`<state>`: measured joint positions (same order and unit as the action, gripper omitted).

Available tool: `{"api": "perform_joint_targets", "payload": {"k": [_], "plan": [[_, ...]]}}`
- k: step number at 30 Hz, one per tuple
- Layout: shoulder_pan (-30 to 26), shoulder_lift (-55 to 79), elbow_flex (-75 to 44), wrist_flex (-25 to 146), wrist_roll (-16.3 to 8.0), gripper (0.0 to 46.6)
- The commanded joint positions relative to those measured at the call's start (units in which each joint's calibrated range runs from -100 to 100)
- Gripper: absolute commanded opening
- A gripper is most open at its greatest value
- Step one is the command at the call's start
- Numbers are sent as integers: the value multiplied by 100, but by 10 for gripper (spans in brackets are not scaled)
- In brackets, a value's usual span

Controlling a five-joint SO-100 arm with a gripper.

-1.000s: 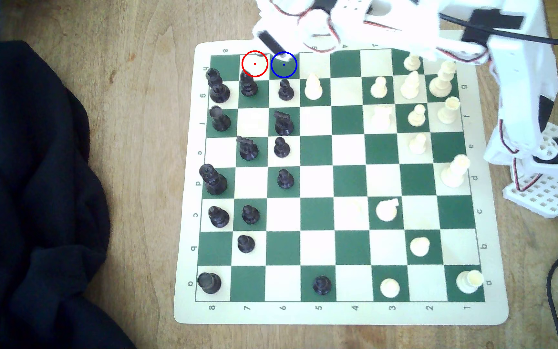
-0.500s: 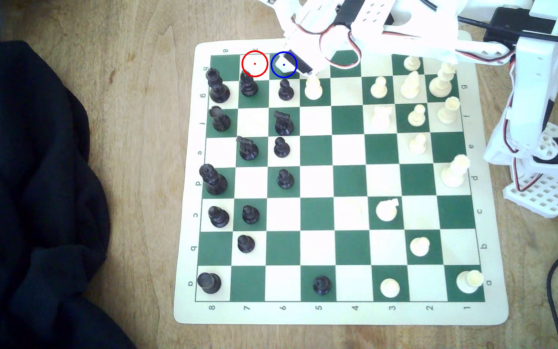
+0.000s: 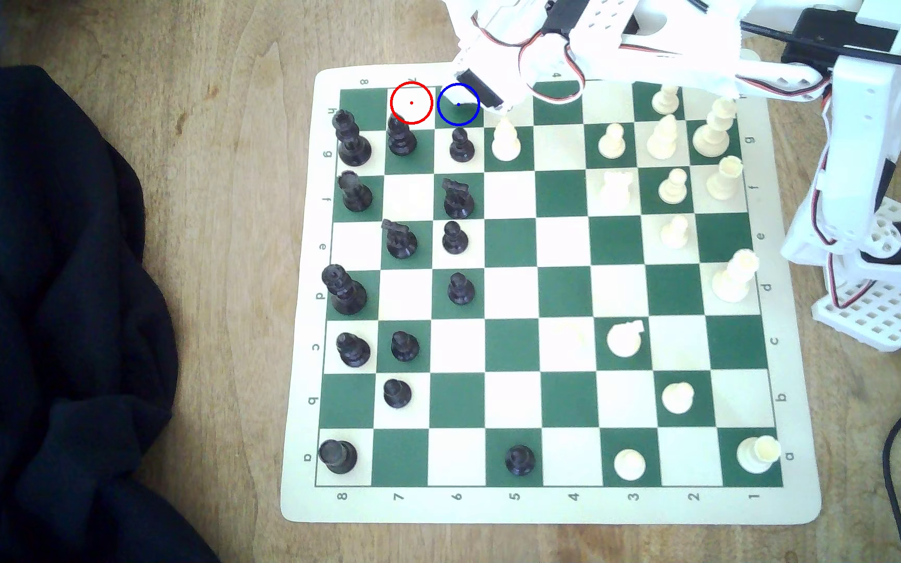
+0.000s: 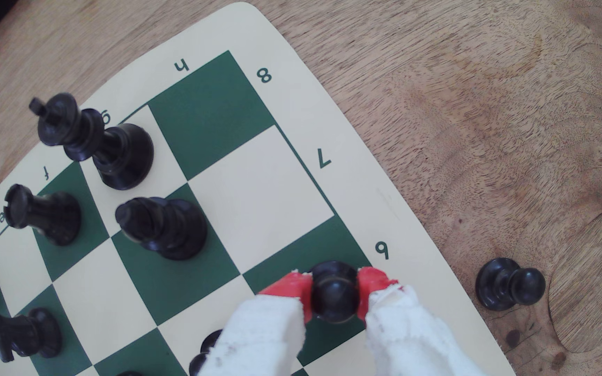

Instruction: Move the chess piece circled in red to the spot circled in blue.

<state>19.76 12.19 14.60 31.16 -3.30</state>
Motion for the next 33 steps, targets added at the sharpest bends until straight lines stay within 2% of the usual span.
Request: {"api": "perform_joint_targets", "payload": {"k": [1,12,22,33], "plan": [[-64,-166,-163,-134,-5,2],[-33,88,-190,-216,-10,2],[-25,37,-145,-274,-20,125],[77,-336,-353,251,-24,144]]}}
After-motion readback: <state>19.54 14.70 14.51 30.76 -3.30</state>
